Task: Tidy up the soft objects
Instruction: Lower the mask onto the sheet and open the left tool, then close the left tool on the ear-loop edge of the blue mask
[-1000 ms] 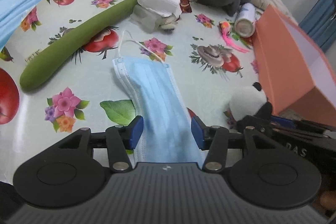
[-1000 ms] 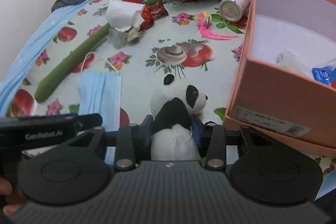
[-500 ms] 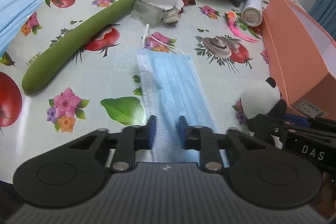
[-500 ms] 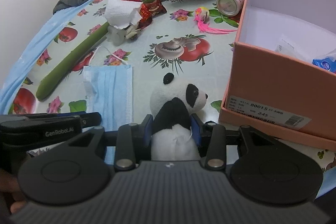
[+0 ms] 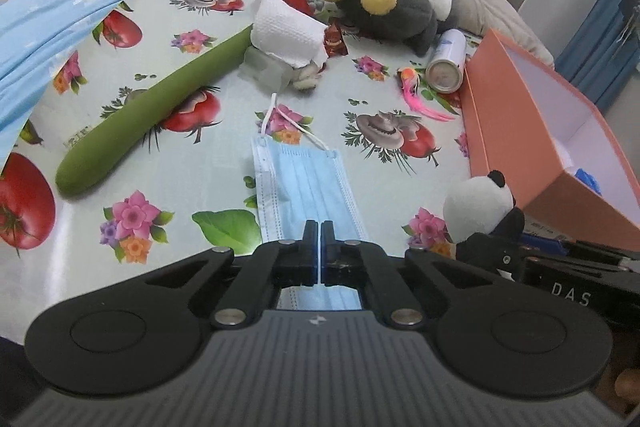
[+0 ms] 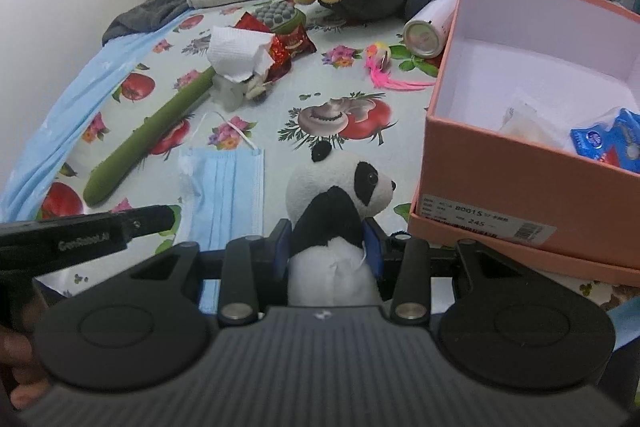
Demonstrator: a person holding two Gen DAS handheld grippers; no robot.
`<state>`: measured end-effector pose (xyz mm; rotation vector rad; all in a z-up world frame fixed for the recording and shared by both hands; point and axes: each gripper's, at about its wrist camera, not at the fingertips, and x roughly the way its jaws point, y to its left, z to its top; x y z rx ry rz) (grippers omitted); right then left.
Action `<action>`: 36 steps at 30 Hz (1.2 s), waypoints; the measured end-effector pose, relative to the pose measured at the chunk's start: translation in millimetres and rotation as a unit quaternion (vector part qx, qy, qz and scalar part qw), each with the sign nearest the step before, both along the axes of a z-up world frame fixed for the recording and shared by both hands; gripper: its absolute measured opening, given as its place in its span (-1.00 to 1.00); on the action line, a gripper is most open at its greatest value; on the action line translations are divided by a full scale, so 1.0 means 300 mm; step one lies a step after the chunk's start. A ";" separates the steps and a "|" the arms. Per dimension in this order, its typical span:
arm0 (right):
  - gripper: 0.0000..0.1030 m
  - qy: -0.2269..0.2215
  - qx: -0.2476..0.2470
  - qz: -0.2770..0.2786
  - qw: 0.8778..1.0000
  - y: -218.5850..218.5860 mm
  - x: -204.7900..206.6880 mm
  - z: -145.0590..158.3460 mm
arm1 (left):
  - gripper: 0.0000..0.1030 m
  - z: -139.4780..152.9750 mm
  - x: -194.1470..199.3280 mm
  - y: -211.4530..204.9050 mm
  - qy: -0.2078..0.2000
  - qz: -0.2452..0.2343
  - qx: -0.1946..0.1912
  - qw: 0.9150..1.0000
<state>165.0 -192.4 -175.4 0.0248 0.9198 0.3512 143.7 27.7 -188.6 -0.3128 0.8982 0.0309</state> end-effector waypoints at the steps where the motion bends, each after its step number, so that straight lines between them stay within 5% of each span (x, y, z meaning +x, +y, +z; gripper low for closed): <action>1: -0.20 0.001 -0.001 -0.001 1.000 0.001 -0.005 -0.002 | -0.97 -0.004 -0.003 0.004 0.003 0.000 -0.006 1.000; 6: -0.20 0.008 -0.012 -0.004 1.000 0.005 -0.033 -0.023 | -0.84 -0.032 -0.026 0.005 0.013 0.005 -0.005 1.000; 8: -0.19 0.013 -0.018 -0.003 1.000 0.008 -0.037 -0.039 | -0.05 -0.050 -0.026 0.002 0.020 0.005 -0.004 1.000; 10: -0.20 0.020 -0.024 0.003 1.000 0.016 -0.039 -0.057 | 0.12 -0.064 -0.026 -0.002 0.015 0.009 0.005 1.000; 21: -0.20 0.033 -0.042 0.034 0.998 0.064 -0.039 -0.114 | 0.10 -0.158 0.021 -0.059 0.035 -0.021 0.048 0.998; 29: -0.19 0.042 -0.037 0.031 0.998 0.065 -0.026 -0.127 | -0.78 -0.162 0.036 -0.059 0.036 -0.036 0.053 0.997; 36: -0.19 0.044 -0.023 0.021 0.999 0.052 -0.019 -0.104 | -0.91 -0.134 0.027 -0.038 0.031 -0.039 0.008 0.999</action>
